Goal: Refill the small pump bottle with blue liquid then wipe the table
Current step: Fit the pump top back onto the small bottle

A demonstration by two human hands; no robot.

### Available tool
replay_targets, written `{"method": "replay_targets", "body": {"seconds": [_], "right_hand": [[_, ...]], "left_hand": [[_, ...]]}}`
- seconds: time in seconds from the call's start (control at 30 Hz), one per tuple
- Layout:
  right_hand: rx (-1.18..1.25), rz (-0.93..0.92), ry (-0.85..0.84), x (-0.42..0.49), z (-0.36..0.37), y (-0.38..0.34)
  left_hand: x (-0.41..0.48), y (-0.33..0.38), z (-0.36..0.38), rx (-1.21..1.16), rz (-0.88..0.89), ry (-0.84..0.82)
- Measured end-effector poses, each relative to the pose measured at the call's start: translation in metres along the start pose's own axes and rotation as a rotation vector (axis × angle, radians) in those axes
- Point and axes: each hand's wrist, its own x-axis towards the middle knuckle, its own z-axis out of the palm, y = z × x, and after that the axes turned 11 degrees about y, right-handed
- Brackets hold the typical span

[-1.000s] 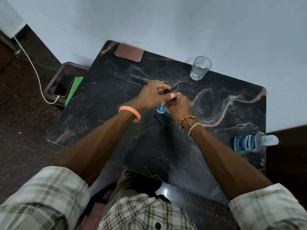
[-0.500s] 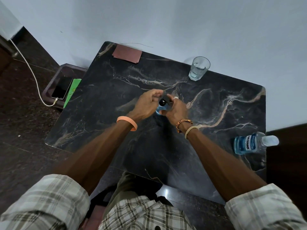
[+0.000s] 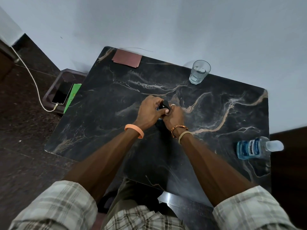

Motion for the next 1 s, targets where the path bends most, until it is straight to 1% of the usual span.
{"method": "replay_targets", "body": {"seconds": [0.13,0.27,0.33,0.43,0.57,0.67,0.8,0.9,1.0], "right_hand": [[0.007,0.006,0.001,0.001,0.002,0.002],[0.003,0.015,-0.001,0.002,0.003,0.003],[-0.006,0.0,0.008,0.002,0.004,0.005],[0.01,0.025,-0.007,0.003,0.005,0.005],[0.057,0.045,-0.023,0.003,0.004,0.004],[0.046,0.033,-0.015,0.002,0.004,0.006],[0.017,0.005,-0.014,0.003,0.002,0.004],[0.019,0.011,-0.023,0.003,0.002,0.004],[-0.012,-0.03,-0.009,0.003,0.001,0.005]], "left_hand": [[0.001,0.003,-0.002,-0.021,0.022,-0.018],[0.005,0.002,-0.003,-0.06,-0.041,-0.046],[0.005,0.0,-0.002,0.001,-0.026,-0.041],[0.005,-0.001,-0.002,0.055,0.068,-0.028],[0.008,-0.005,-0.002,0.033,0.023,-0.055],[0.007,-0.011,-0.001,0.006,0.031,-0.073],[0.005,-0.017,0.0,0.058,0.079,-0.018],[0.003,-0.021,0.002,-0.009,0.029,-0.039],[0.001,-0.021,0.005,-0.036,0.036,-0.025]]}}
